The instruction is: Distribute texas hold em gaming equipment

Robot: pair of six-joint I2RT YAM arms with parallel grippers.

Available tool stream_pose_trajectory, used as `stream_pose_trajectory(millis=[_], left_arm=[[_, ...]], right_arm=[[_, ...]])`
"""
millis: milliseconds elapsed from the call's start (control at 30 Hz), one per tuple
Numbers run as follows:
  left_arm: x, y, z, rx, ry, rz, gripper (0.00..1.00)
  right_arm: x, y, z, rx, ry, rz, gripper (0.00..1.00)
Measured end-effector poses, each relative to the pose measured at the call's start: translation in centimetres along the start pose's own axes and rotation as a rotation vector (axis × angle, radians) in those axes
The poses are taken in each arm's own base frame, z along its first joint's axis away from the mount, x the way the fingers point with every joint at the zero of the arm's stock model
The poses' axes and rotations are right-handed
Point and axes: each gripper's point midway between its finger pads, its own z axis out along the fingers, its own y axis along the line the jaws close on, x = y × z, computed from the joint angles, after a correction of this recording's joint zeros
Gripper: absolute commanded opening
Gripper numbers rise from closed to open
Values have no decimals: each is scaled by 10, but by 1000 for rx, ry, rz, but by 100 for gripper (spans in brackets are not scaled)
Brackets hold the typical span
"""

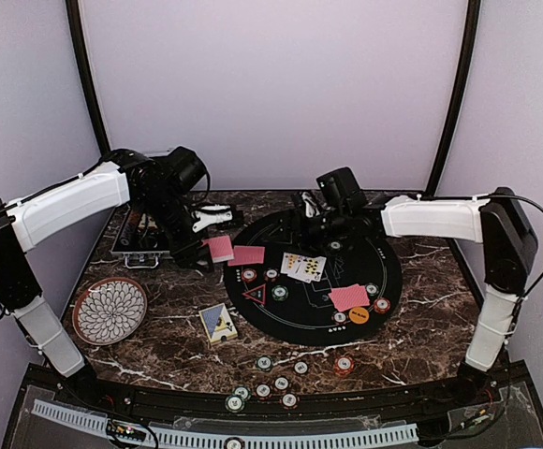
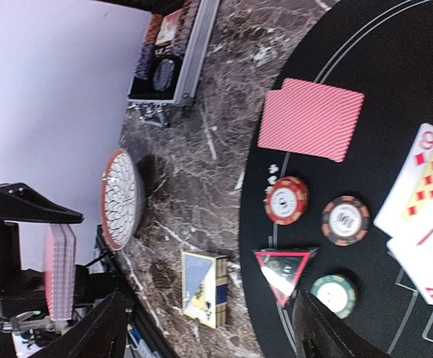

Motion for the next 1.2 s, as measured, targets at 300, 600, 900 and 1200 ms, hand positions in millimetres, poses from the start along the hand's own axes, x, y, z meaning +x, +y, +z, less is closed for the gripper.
stream_pose_trajectory(millis=[300, 600, 900, 1200], left_arm=[[-2, 1, 0, -6, -9, 2, 0], [-2, 1, 0, -5, -9, 3, 0], [-2, 1, 0, -5, -10, 2, 0], [-3, 0, 0, 0, -13, 3, 0]], right_arm=[[21, 52, 27, -266, 101, 89, 80], [29, 79, 33, -391, 147, 120, 79], [42, 83, 55, -408, 209, 158, 79], [40, 104, 62, -469, 219, 152, 77]])
